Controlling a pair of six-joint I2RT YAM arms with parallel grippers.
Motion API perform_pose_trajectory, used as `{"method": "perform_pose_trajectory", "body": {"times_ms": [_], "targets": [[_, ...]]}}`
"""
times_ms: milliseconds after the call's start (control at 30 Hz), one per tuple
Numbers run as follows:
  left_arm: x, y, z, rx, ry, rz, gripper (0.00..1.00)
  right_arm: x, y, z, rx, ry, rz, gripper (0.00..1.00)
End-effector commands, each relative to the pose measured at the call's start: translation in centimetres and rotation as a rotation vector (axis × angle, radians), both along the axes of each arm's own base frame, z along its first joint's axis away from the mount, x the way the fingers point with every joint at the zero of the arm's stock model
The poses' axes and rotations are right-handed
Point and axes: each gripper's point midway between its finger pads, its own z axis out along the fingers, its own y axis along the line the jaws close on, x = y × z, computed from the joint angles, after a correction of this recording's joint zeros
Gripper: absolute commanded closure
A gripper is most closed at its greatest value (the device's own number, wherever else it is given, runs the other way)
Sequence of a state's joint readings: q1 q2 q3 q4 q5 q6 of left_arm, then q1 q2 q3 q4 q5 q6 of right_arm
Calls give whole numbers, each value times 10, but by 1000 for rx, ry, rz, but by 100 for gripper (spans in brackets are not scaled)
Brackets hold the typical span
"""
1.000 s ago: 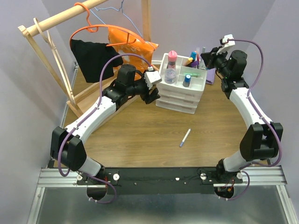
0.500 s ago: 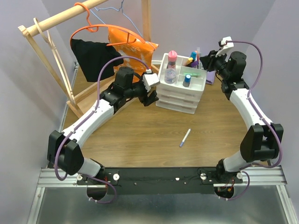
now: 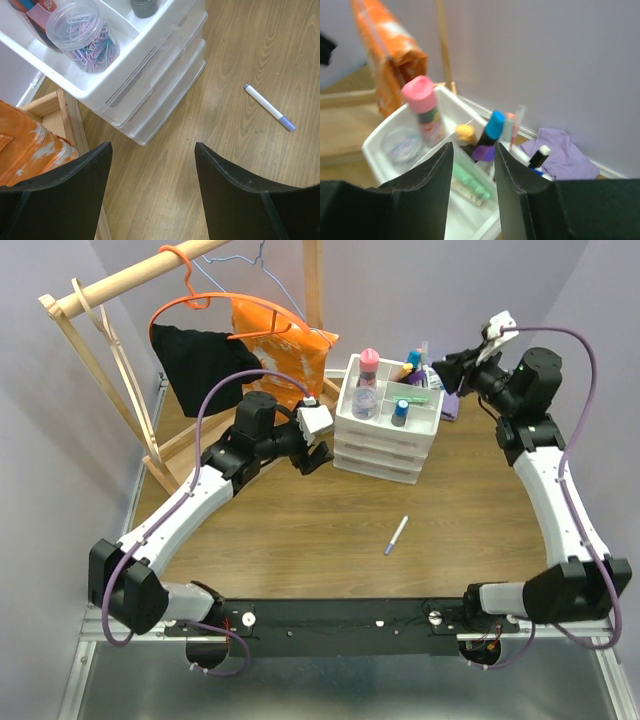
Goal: Sort the stationery into containers
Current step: Pick up the pen from the center of the board.
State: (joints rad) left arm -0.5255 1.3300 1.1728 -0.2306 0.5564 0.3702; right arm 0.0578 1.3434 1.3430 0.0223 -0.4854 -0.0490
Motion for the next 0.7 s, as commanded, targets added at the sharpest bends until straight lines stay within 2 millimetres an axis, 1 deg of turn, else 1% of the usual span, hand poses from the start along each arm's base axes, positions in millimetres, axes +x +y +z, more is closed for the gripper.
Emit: {"method": "perform_pose_trajectory", "body": {"times_ms": [0,33,67,100,133,167,200,233,267,300,367,400,433,467,533,567,600,633,667], "targets": [[-13,18,6,4,-33,26,24,-98,44,-65,-342,111,448,54],[-15,21,3,5,-29,31,24,-116,49,-91,-417,146,521,54],[-17,26,-5,9,-13,40,24,-125,47,-112,-596,84,589,54],[-21,29,-2,-4,-20,48,24,-164,56,-145,-684,171,722,54],[-22,32,-5,-5,-14,53,24,-177,56,-163,-773,177,779,53],[-26,35,-15,-2,9,52,24,-189,47,-196,-922,193,836,53],[-29,39,-12,-13,3,61,24,-208,52,-209,-992,182,917,52],[-30,41,-13,-20,10,64,24,-214,50,-221,-1049,169,949,52],[-32,43,-15,-22,16,66,24,-223,41,-246,-1147,160,1007,52],[-35,47,-19,-22,22,71,24,-224,46,-253,-1192,107,1039,53],[-37,51,-21,-25,33,80,24,-226,43,-271,-1294,37,1095,53],[-39,53,-21,-25,35,82,24,-231,45,-284,-1317,25,1137,53],[-40,56,-23,-20,39,89,24,-232,47,-289,-1333,18,1161,53],[-40,58,-23,-20,42,92,24,-233,49,-300,-1342,43,1205,54],[-40,63,-22,-21,39,104,24,-234,58,-305,-1345,57,1252,55],[-40,64,-21,-25,40,110,24,-234,60,-315,-1344,103,1286,55],[-41,66,-21,-28,40,112,24,-235,65,-318,-1348,111,1309,56],[-41,67,-22,-31,46,115,24,-231,69,-318,-1352,112,1313,56],[-39,70,-21,-33,45,127,24,-230,70,-325,-1361,131,1334,56]]}}
